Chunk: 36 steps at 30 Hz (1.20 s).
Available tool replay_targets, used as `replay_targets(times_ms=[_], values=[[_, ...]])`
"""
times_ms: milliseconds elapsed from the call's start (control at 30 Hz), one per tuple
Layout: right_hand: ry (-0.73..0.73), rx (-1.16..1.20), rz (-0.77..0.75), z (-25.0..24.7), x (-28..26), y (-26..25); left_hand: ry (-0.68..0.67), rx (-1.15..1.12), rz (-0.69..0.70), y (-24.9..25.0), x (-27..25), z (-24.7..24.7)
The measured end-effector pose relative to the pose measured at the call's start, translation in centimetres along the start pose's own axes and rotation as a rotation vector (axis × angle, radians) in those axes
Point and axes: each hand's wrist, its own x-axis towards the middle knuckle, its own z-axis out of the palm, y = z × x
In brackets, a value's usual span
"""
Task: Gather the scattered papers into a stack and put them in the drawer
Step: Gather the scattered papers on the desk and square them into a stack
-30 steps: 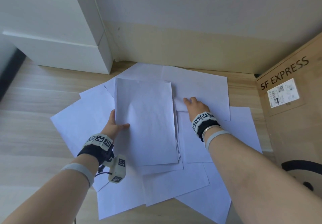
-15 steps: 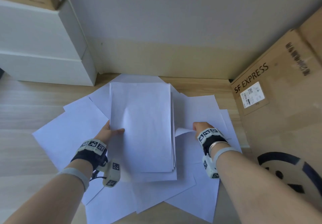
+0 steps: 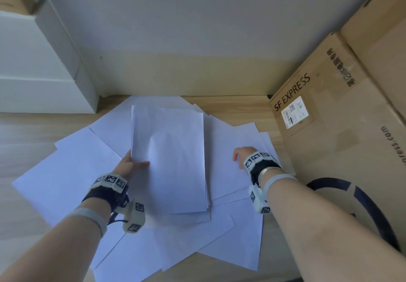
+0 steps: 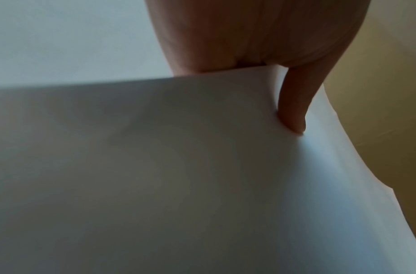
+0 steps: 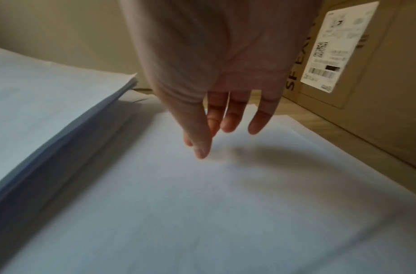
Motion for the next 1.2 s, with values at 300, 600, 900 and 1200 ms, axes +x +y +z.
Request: replay_targets(times_ms=[300,600,900,1200], values=[[0.269,-0.096,-0.086,-3.6,5.1,-3.3,0.010,0.006,-0.060,-0.5,1.4,-0.3],[0.245,-0.111,-0.041,-3.4,5.8,-1.9,0.079,0.026,-0.144,-0.8,2.2,-0.3],[0.188,-0.031,0.043,-1.6,4.1,0.3,0.065,0.047,-0.145,-1.1,1.7,0.1],[0.301,-0.196,0.027,-0.6,3.1,0.2,0.082,0.043,-0.136,-1.8,0.4,-0.6]])
